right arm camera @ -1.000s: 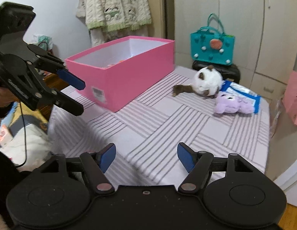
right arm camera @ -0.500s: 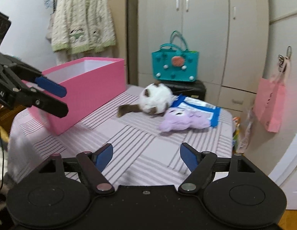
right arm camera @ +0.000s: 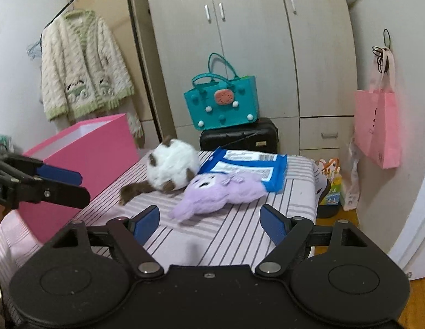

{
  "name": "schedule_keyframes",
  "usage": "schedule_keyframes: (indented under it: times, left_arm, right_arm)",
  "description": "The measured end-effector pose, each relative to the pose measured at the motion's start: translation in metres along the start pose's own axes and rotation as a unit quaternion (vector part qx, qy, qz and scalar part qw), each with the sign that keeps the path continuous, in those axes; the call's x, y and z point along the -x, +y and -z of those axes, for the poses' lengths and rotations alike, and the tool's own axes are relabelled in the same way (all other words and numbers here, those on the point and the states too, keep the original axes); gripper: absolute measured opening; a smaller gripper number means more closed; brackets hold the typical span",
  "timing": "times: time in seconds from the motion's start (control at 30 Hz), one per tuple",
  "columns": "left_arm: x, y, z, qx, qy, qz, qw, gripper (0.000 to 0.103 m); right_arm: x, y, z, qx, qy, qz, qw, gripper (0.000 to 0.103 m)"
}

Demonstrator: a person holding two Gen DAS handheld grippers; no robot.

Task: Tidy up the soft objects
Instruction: 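Withdraw both grippers from the box toward the lavender plush and wipes packet, then close the left gripper on the lavender plush's head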

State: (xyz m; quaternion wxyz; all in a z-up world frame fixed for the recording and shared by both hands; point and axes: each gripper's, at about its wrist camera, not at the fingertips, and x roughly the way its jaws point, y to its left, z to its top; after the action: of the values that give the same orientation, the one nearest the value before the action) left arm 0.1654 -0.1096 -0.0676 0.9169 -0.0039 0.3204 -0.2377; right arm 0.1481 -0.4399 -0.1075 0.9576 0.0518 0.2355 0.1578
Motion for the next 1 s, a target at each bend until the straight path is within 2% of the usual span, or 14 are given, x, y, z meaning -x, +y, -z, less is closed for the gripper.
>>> schedule_keyframes:
  times: [0.1, 0.17, 0.23, 0.37, 0.47, 0.57, 0.67, 0.8, 0.9, 1.0]
  left_arm:
    - [-0.013, -0.005, -0.002, 0.005, -0.016, -0.038, 0.9991, 0.084]
    - [-0.022, -0.005, -0.004, 0.012, -0.011, -0.043, 0.9989, 0.085]
    - [-0.029, -0.003, -0.007, 0.026, -0.006, -0.041, 0.9988, 0.085]
    - [-0.036, 0.001, -0.011, 0.045, -0.015, -0.056, 0.9973, 0.088]
    - [-0.039, 0.002, -0.012, 0.043, -0.017, -0.068, 0.9966, 0.089]
    - [-0.042, 0.001, -0.012, 0.05, -0.019, -0.062, 0.9967, 0.089]
    - [-0.05, -0.001, -0.013, 0.054, -0.017, -0.047, 0.9973, 0.089]
    - [-0.065, -0.006, -0.016, 0.061, -0.011, -0.03, 0.9977, 0.089]
    - [-0.078, -0.009, -0.021, 0.066, 0.006, -0.014, 0.9977, 0.089]
    - [-0.092, -0.009, -0.023, 0.086, 0.021, 0.005, 0.9961, 0.089]
  right_arm:
    - [-0.013, -0.006, -0.006, -0.008, 0.017, 0.011, 1.0, 0.084]
    - [-0.017, -0.01, -0.009, -0.027, 0.015, 0.003, 1.0, 0.084]
    - [-0.025, -0.009, -0.013, -0.017, 0.028, -0.01, 0.999, 0.084]
    - [-0.043, -0.002, -0.018, 0.058, 0.038, -0.018, 0.997, 0.085]
    - [-0.056, 0.0, -0.024, 0.136, 0.044, -0.025, 0.989, 0.091]
    - [-0.069, -0.005, -0.027, 0.171, 0.05, -0.038, 0.983, 0.093]
    - [-0.08, -0.012, -0.029, 0.166, 0.059, -0.054, 0.983, 0.093]
    - [-0.094, -0.027, -0.029, 0.116, 0.072, -0.084, 0.987, 0.096]
    - [-0.099, -0.034, -0.027, 0.074, 0.083, -0.1, 0.989, 0.096]
    - [-0.098, -0.034, -0.023, 0.067, 0.086, -0.113, 0.988, 0.096]
